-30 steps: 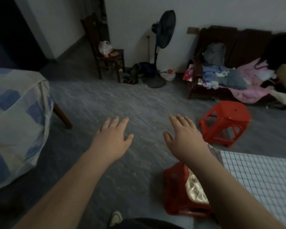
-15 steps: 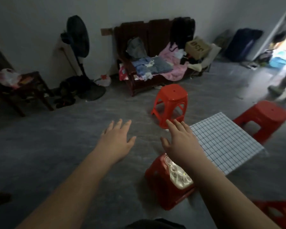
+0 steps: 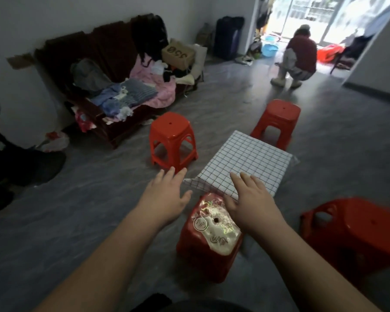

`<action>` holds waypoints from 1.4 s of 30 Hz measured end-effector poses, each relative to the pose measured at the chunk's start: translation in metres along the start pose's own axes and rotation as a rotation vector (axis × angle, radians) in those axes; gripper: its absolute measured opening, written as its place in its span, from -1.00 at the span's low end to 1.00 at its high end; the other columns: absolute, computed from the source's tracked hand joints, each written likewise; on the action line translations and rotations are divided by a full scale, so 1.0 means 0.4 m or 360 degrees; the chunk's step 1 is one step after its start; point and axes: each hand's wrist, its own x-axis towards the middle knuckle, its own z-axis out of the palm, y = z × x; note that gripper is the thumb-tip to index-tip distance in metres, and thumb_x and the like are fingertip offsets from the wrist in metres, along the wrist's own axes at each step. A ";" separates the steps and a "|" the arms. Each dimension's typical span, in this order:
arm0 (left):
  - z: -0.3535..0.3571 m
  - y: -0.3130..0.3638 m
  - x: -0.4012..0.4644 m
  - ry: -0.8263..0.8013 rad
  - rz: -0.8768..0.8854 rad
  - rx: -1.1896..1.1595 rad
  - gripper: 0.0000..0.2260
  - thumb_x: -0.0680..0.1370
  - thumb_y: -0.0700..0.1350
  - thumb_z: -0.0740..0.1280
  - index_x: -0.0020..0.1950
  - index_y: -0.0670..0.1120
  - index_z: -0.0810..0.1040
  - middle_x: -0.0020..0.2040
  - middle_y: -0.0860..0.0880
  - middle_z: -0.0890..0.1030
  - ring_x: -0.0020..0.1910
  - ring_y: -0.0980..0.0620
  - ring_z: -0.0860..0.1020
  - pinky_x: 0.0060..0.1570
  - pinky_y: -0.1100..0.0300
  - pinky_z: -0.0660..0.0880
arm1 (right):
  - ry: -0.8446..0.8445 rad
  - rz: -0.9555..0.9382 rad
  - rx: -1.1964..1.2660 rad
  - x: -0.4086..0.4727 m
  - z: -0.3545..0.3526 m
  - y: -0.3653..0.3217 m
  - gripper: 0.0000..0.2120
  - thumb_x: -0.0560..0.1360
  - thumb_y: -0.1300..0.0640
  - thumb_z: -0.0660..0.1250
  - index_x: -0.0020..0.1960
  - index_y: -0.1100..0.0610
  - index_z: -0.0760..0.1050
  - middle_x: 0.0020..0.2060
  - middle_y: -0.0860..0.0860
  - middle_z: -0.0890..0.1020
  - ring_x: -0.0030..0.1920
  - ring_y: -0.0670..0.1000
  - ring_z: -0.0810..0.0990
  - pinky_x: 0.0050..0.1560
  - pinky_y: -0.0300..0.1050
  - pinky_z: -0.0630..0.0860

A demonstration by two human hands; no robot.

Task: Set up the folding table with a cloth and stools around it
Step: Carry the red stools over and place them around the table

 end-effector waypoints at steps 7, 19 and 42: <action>-0.035 -0.019 0.197 -0.0148 0.0462 0.0026 -0.36 0.61 0.22 0.16 0.63 0.11 0.00 0.64 -0.05 0.07 0.60 -0.12 0.05 0.54 -0.10 0.09 | 0.0138 0.0485 0.0058 0.042 0.032 -0.032 -0.34 0.59 -0.22 0.12 0.62 -0.06 0.04 0.60 0.02 0.14 0.60 0.10 0.03 0.56 0.14 0.09; 0.060 -0.114 0.394 -0.0437 0.0919 0.0156 -0.38 0.62 0.19 0.16 0.63 0.06 0.06 0.62 -0.11 0.12 0.58 -0.14 0.09 0.53 -0.09 0.12 | 0.0198 0.0978 0.0207 0.123 0.181 -0.141 -0.36 0.58 -0.17 0.17 0.60 -0.02 0.12 0.57 0.01 0.21 0.57 0.07 0.09 0.50 0.12 0.16; 1.174 -0.277 0.677 -0.0839 0.0578 0.0151 -0.30 0.61 0.18 0.21 0.62 0.15 -0.13 0.64 -0.01 -0.19 0.59 -0.25 -0.17 0.52 -0.26 0.06 | -0.0199 0.1137 0.0213 0.293 1.255 0.418 -0.35 0.54 -0.15 0.27 0.56 -0.06 0.14 0.60 0.05 0.08 0.59 0.16 -0.06 0.52 0.27 0.12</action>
